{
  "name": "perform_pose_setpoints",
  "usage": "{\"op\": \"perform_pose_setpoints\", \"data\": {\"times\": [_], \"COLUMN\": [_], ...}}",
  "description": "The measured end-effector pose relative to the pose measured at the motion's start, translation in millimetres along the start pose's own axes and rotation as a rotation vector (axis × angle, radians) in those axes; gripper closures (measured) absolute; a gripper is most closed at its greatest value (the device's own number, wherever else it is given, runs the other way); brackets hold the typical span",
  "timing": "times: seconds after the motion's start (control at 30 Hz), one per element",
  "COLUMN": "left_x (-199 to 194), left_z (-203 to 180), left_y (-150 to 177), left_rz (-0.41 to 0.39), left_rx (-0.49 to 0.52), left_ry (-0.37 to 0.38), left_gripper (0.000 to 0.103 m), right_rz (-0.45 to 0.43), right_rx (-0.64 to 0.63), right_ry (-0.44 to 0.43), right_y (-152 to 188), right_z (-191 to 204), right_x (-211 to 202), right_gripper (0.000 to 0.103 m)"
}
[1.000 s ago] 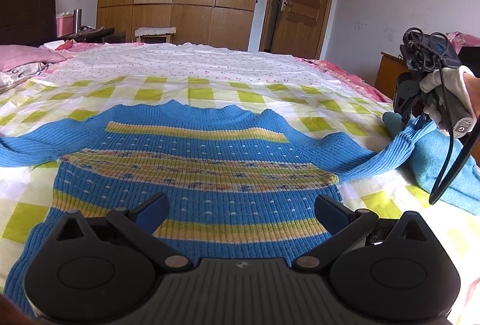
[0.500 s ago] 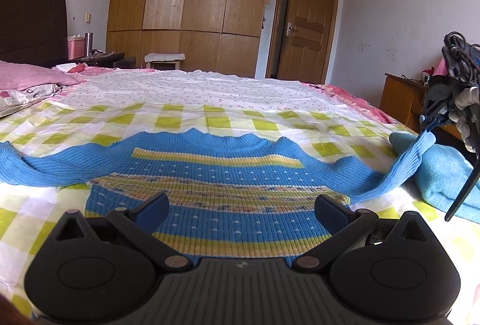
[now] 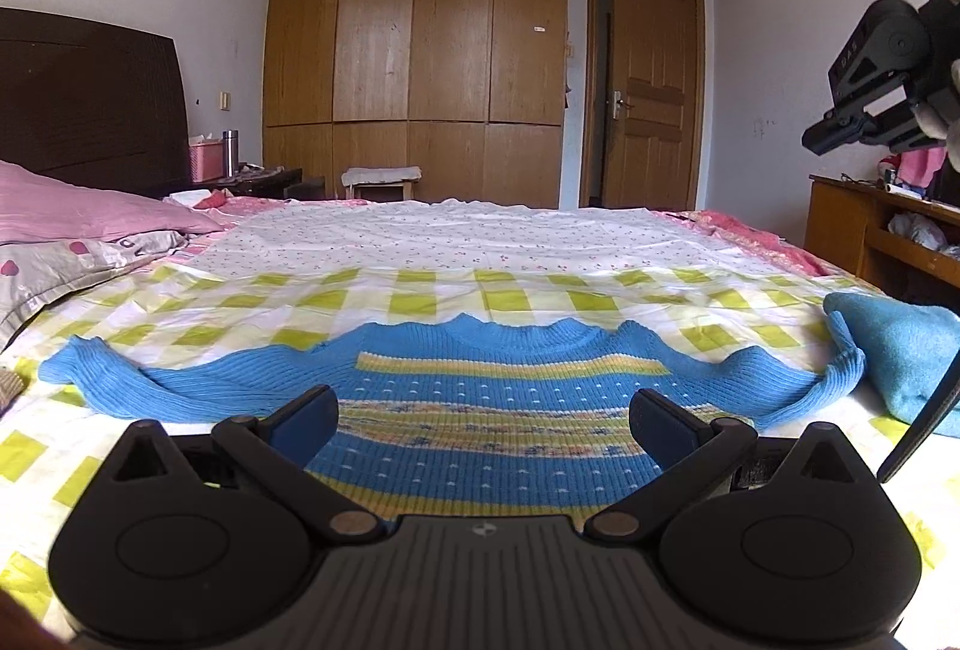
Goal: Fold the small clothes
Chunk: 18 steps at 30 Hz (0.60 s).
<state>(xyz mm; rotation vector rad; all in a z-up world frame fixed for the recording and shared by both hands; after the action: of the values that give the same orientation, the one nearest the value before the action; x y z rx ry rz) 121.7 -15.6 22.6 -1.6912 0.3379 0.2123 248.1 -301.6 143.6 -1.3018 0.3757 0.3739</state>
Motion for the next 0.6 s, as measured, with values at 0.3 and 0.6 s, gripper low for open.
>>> {"op": "perform_pose_setpoints", "data": {"times": [0.3, 0.6], "left_x": [-3.9, 10.5], "left_z": [25.8, 80.4], "left_y": [0.3, -2.8], "left_rz": [-0.062, 0.034], "left_rx": [0.015, -0.185], "left_ry": [-0.125, -0.260], "left_gripper": [0.000, 0.000], "right_rz": [-0.075, -0.052], "right_rx": [-0.027, -0.019], "right_ry": [-0.114, -0.118], "right_y": [-27.7, -4.8], "right_z": [43.4, 42.0], "right_x": [-50.9, -73.4], "right_gripper": [0.103, 0.103]}}
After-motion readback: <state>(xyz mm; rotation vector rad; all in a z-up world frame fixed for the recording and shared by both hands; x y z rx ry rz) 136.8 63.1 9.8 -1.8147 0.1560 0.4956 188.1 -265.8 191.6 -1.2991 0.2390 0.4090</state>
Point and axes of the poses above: each gripper's, at about its wrist camera, not at the fingertips, and x roughly the way its jaws point, z to its left, y to its underside, the point moved 2 cm from there along x, roughly the way its jaws point, and after that the axes turned 6 degrees about -x, right-handed, at the moved point
